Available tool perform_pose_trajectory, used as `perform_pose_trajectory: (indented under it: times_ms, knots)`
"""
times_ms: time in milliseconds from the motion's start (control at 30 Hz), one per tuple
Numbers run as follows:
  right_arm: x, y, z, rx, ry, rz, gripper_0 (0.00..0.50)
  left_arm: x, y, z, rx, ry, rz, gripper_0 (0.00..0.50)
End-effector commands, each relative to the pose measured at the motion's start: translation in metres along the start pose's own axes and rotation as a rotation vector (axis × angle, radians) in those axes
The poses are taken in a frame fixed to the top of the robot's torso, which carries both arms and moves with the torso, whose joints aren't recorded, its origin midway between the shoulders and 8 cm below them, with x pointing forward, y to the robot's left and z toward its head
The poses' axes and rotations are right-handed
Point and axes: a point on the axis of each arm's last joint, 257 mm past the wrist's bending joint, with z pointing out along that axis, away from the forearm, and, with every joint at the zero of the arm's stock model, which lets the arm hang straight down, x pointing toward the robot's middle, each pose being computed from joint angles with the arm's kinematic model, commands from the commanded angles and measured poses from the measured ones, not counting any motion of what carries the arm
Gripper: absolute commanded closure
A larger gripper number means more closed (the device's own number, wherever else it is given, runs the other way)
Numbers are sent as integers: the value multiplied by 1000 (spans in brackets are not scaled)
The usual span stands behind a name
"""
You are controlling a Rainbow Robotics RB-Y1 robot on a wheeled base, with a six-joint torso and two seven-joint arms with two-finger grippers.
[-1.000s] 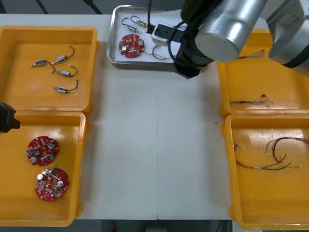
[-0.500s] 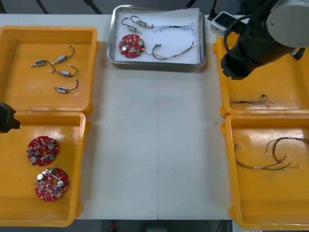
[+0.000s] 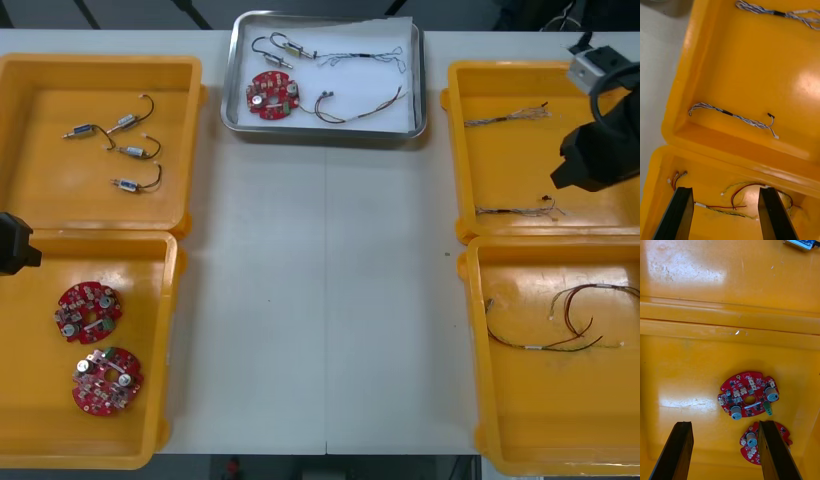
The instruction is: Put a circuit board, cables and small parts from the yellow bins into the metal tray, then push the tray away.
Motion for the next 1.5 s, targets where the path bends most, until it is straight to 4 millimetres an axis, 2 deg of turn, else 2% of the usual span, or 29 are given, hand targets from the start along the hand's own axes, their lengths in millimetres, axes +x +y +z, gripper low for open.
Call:
perform_pose_trajectory:
  times_ms: [33, 333, 567, 1000, 1500]
  knots:
    - [23, -31, -10, 21, 3, 132, 0, -3, 7, -4, -16, -9, 31, 0]
    - [61, -59, -1, 44, 54, 252, 0, -3, 7, -4, -16, -9, 31, 0]
    - [82, -68, 10, 69, 95, 294, 0, -3, 7, -4, -16, -9, 31, 0]
    - [98, -60, 28, 52, 125, 321, 0, -3, 7, -4, -16, -9, 31, 0]
    - [98, -60, 28, 52, 125, 321, 0, -3, 7, -4, -16, -9, 31, 0]
